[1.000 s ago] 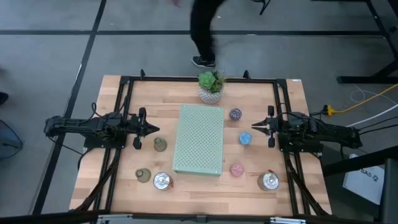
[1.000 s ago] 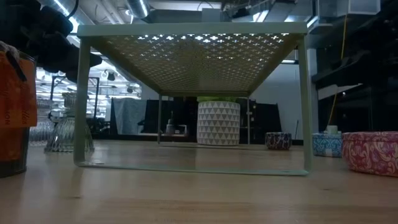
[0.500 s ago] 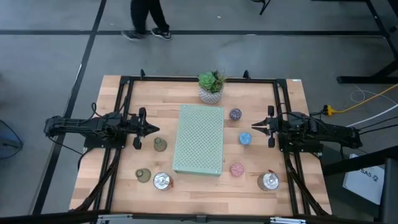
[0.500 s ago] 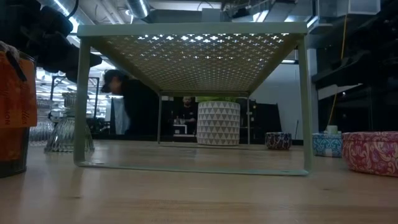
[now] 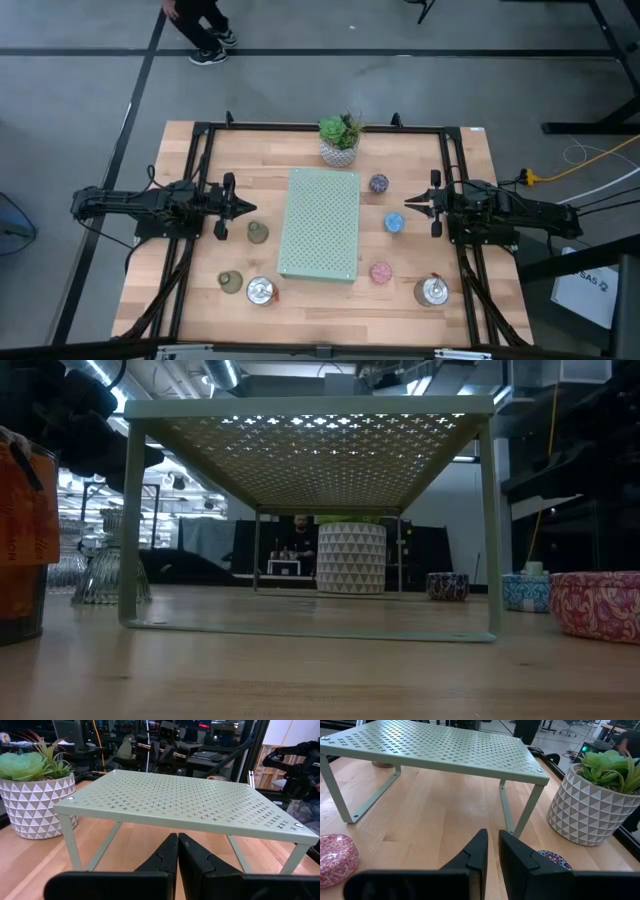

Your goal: Pick & Place candle stick holders

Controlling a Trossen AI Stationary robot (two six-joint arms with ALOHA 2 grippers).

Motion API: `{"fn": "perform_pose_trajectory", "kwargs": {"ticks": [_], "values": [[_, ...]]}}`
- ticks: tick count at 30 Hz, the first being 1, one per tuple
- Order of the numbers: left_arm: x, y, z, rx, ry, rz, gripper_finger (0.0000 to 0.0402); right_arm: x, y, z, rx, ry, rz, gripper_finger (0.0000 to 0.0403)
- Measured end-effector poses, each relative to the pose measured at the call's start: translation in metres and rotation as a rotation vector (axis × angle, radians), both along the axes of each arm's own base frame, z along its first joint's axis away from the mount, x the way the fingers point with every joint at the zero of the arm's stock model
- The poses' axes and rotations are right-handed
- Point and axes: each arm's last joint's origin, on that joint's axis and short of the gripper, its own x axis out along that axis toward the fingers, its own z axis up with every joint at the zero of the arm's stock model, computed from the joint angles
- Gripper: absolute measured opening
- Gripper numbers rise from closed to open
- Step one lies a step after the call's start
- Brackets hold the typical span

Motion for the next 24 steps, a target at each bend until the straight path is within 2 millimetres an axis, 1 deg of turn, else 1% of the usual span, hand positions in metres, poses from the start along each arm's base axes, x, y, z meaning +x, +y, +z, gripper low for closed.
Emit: {"fn": "perform_pose_trajectory", "kwargs": {"ticks": [5, 9, 11, 13, 18, 21, 24], "values": [[0.0, 0.0, 0.0, 0.0, 0.0, 0.0, 0.0006, 0.0, 0.0, 0.0, -0.003, 0.0, 0.0, 0.0048], [0.0, 0.0, 0.0, 0.0, 0.0, 0.0, 0.0006, 0.0, 0.0, 0.0, -0.092, 0.002, 0.012, 0.0048], [0.0, 0.0, 0.0, 0.0, 0.0, 0.0, 0.0006, 0.001, 0.0, 0.003, -0.085, -0.028, 0.017, 0.0048], [0.0, 0.0, 0.0, 0.0, 0.0, 0.0, 0.0006, 0.002, 0.001, 0.007, -0.004, -0.075, 0.051, 0.0048], [0.0, 0.0, 0.0, 0.0, 0.0, 0.0, 0.0006, 0.003, 0.007, 0.022, 0.149, -0.23, 0.22, 0.0048], [0.0, 0.0, 0.0, 0.0, 0.0, 0.0, 0.0006, 0.003, 0.007, 0.032, 0.255, -0.324, 0.234, 0.0048], [0.0, 0.0, 0.0, 0.0, 0.0, 0.0, 0.0006, 0.005, 0.007, 0.038, 0.319, -0.372, 0.235, 0.0048]]}}
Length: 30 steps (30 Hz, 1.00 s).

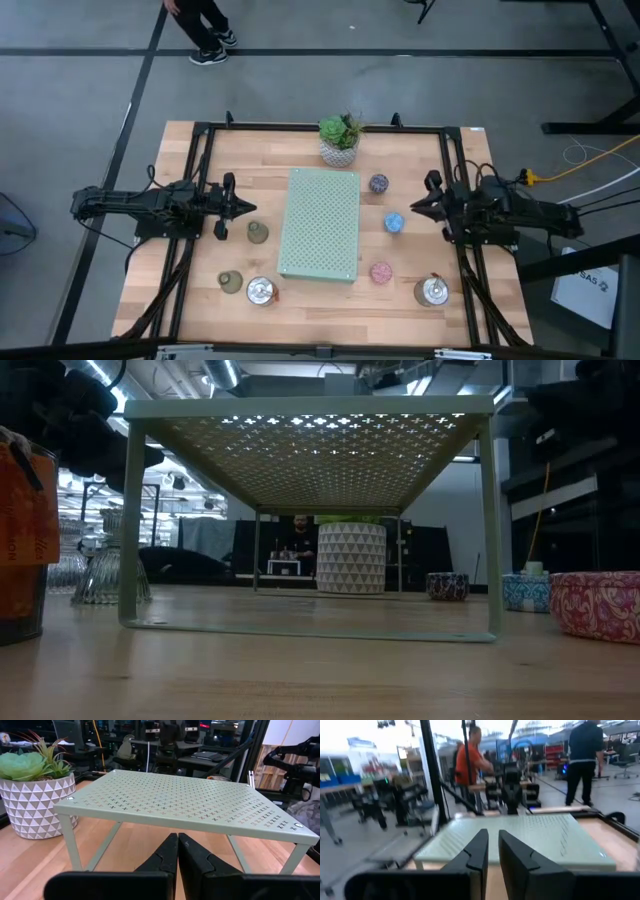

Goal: Pick & Place candle stick holders
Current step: Put the black patterned scented candle on the shelf

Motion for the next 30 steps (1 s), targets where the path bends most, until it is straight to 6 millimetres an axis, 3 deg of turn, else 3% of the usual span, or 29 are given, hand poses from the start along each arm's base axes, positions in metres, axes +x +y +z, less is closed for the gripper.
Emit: {"fn": "perform_pose_trajectory", "kwargs": {"ticks": [9, 14, 25, 30], "values": [[0.0, 0.0, 0.0, 0.0, 0.0, 0.0, 0.0006, 0.022, 0.0, -0.012, 0.092, 0.175, -0.014, 0.0048], [0.0, 0.0, 0.0, 0.0, 0.0, 0.0, 0.0006, 0.034, 0.003, -0.011, 0.09, 0.185, 0.02, 0.0044], [0.0, 0.0, 0.0, 0.0, 0.0, 0.0, 0.0006, 0.064, 0.012, 0.037, -0.015, 0.319, 0.072, 0.0033], [0.0, 0.0, 0.0, 0.0, 0.0, 0.0, 0.0006, 0.082, 0.021, 0.053, 0.032, 0.394, 0.116, 0.0032]]}}
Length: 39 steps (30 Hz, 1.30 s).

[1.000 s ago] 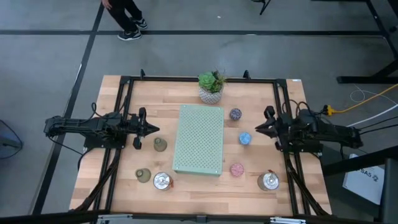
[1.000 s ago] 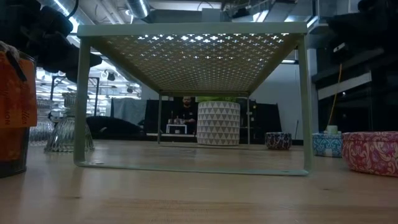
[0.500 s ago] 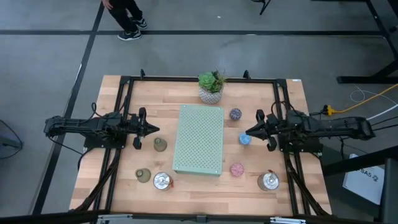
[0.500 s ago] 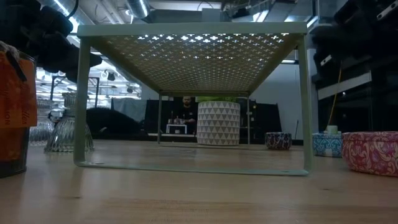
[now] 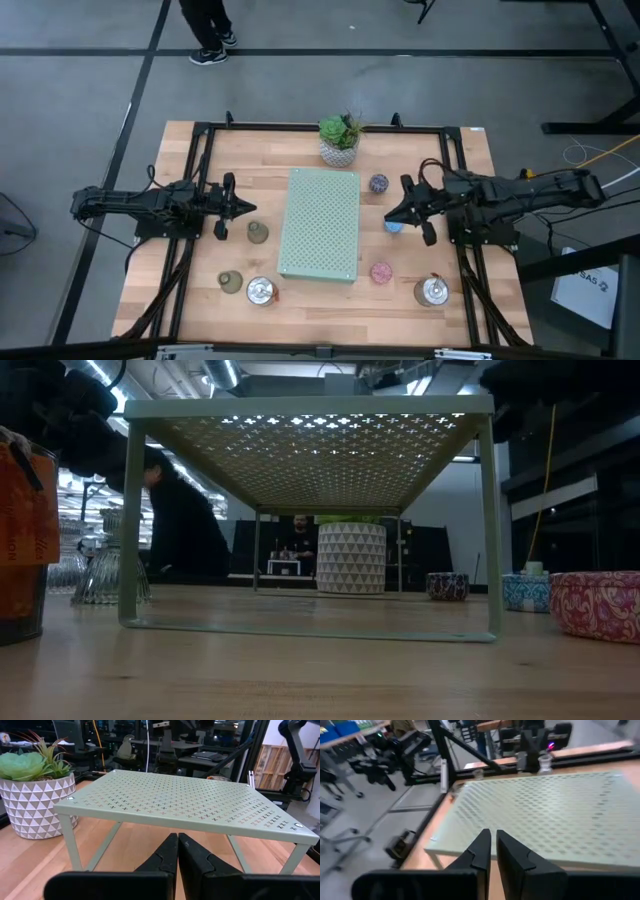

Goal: Pick & Place candle stick holders
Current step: Put the black patterned scented candle on the shelf

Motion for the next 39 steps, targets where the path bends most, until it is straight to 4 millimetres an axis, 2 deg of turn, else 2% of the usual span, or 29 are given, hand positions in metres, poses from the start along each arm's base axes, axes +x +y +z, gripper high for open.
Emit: {"fn": "perform_pose_trajectory", "kwargs": {"ticks": [5, 10, 19, 24, 39], "values": [[0.0, 0.0, 0.0, 0.0, 0.0, 0.0, 0.0006, 0.016, 0.015, 0.002, 0.095, 0.074, 0.042, 0.0032], [0.0, 0.0, 0.0, 0.0, 0.0, 0.0, 0.0006, 0.028, 0.027, 0.0, 0.173, 0.076, 0.071, 0.0032], [0.0, 0.0, 0.0, 0.0, 0.0, 0.0, 0.0006, 0.036, 0.031, -0.008, 0.179, 0.114, 0.071, 0.0032], [0.0, 0.0, 0.0, 0.0, 0.0, 0.0, 0.0006, 0.039, 0.031, -0.012, 0.171, 0.133, 0.07, 0.0032], [0.0, 0.0, 0.0, 0.0, 0.0, 0.0, 0.0006, 0.042, 0.032, -0.015, 0.004, 0.081, 0.119, 0.0032]]}}
